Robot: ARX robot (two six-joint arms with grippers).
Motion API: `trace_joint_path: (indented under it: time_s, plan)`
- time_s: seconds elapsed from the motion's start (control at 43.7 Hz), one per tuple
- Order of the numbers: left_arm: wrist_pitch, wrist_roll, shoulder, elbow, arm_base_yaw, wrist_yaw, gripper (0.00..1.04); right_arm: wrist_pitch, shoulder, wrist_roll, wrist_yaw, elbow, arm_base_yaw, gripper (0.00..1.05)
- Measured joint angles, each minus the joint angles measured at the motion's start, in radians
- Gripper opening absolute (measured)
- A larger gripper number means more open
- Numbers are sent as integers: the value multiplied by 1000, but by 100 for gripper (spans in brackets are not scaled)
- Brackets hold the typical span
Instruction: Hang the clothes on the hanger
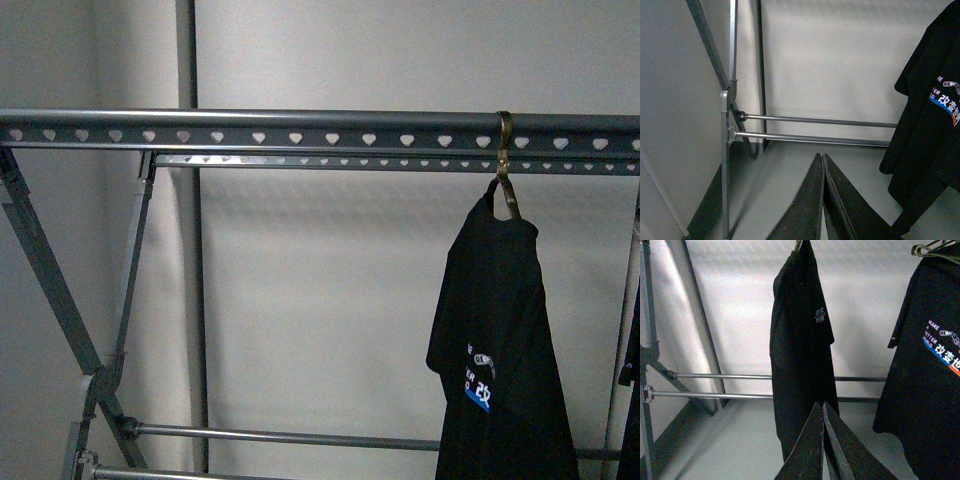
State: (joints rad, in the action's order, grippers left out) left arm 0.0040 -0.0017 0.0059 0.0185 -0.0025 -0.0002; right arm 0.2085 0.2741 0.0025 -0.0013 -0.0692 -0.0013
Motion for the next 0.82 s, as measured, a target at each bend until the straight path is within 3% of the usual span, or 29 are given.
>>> trace_joint_path:
  time_s: [0.366, 0.458, 0.663, 0.732, 0.824]
  plan:
    - [-2, 0, -2, 0, 0, 0, 4, -32, -95, 0, 0, 57, 0, 2]
    - [-2, 0, -2, 0, 0, 0, 4, -185, -215, 0, 0, 63, 0, 2]
    - [-2, 0, -2, 0, 0, 0, 4, -206, -269, 0, 0, 63, 0, 2]
    - [-2, 0, -2, 0, 0, 0, 8, -206, -270, -2, 0, 63, 0, 9]
    - [-2, 0, -2, 0, 0, 0, 28, -206, -270, -2, 0, 63, 0, 29]
